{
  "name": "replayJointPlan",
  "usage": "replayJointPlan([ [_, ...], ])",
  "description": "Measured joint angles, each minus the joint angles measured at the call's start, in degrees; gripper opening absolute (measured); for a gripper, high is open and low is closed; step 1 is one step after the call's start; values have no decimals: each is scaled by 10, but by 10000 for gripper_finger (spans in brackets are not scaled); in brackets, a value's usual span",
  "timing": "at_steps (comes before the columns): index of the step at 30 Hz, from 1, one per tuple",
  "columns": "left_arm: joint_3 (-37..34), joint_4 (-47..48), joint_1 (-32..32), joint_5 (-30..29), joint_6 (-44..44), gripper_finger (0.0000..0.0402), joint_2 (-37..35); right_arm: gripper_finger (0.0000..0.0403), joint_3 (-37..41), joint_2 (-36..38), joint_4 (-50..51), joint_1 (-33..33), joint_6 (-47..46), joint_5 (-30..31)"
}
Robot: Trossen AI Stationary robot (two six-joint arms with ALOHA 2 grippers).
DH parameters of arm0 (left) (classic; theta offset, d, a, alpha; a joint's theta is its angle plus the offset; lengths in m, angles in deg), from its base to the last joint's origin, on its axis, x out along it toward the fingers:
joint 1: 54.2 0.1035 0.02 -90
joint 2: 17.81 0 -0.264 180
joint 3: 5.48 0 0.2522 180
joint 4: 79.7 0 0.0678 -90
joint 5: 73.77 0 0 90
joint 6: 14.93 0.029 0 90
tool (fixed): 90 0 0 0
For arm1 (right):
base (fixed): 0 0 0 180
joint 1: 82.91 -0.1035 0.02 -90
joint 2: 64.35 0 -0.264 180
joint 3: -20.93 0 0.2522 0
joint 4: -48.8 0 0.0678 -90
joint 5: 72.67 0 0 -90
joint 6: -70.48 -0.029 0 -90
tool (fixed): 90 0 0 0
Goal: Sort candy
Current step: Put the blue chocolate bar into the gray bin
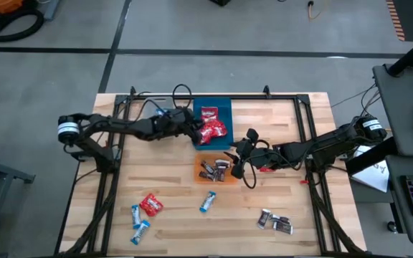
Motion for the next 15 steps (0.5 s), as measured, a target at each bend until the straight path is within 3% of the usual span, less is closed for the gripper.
replayJointPlan([
  [9, 0, 111, -55, 37, 0, 82, -90, 167, 0, 5, 10, 0, -28, -6],
  [15, 0, 236, -150, 42, -33, 80, -168, 166, 0, 9, 25, 0, -32, -74],
])
